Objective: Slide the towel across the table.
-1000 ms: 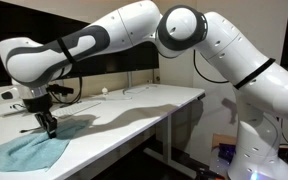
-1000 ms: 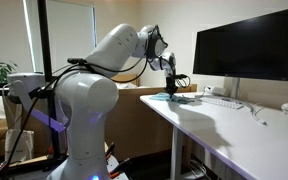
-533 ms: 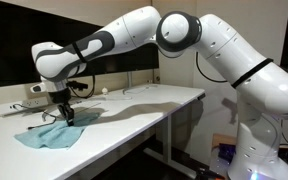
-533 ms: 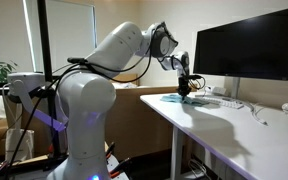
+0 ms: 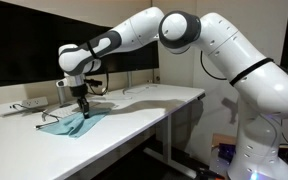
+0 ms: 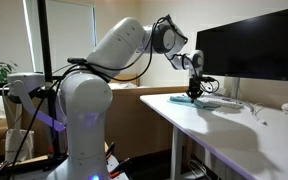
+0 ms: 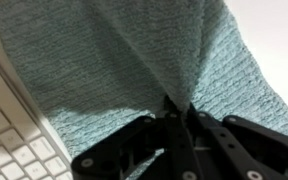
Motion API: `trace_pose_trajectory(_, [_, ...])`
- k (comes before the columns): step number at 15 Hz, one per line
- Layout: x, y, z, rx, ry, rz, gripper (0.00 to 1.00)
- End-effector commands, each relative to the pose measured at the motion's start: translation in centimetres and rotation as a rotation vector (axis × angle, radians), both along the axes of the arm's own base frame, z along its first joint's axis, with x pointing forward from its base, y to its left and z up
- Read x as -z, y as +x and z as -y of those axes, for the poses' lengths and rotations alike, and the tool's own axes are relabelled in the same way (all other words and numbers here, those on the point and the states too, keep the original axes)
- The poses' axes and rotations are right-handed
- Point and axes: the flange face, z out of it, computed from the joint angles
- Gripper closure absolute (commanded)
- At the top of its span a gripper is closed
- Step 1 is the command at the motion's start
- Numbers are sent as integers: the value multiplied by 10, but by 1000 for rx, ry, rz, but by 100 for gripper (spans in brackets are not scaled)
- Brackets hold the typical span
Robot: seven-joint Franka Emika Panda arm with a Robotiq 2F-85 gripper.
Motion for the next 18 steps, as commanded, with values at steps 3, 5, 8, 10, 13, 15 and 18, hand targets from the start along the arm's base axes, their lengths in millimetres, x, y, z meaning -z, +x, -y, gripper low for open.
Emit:
trace_pose_trajectory(3, [10, -27, 74, 125, -5, -62, 91])
trace_pose_trajectory(5, [10, -33, 97, 165, -10, -73, 91])
trace_pose_trajectory(8, [8, -41, 128, 215, -21, -79, 91])
trace_pose_trajectory(10, [5, -44, 147, 238, -32, -78, 91])
trace_pose_trajectory(13, [3, -47, 174, 267, -46, -81, 91])
trace_pose_trajectory(15, [1, -49, 195, 288, -56, -85, 91])
trace_pose_trajectory(18, [-2, -51, 232, 322, -74, -86, 91])
